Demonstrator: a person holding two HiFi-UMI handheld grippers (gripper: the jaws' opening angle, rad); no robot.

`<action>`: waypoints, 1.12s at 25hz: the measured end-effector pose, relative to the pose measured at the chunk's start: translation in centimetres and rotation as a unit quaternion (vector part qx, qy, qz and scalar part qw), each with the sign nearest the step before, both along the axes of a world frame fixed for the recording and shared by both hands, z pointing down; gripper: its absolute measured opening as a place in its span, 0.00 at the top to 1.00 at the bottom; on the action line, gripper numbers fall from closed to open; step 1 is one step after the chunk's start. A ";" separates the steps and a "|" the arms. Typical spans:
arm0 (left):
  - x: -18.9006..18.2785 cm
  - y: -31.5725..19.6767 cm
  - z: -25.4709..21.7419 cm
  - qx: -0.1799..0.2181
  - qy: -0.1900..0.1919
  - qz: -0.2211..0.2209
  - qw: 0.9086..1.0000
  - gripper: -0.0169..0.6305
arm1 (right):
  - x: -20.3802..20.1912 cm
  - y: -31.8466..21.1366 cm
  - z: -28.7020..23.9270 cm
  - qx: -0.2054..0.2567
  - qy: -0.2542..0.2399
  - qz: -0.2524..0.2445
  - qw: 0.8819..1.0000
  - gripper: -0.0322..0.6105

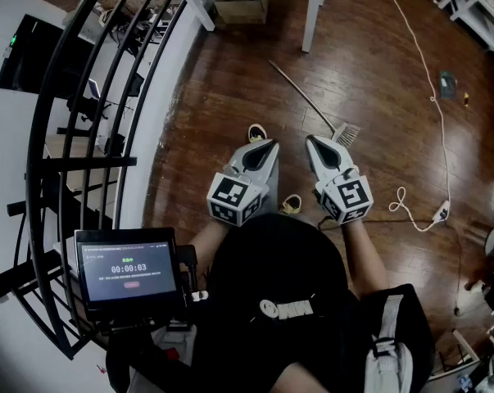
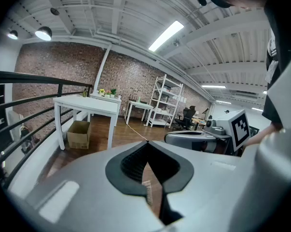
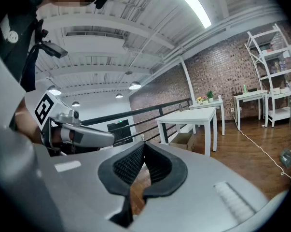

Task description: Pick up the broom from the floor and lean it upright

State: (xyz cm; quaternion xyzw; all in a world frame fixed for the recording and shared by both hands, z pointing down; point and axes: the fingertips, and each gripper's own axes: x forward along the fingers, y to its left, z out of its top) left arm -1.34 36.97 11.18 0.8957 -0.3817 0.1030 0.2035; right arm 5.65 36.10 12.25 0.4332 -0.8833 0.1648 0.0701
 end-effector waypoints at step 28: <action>-6.7 -33.2 28.7 -0.175 -0.034 -0.010 0.984 0.95 | 3.9 -31.8 50.0 -0.329 0.304 -0.091 0.889 0.58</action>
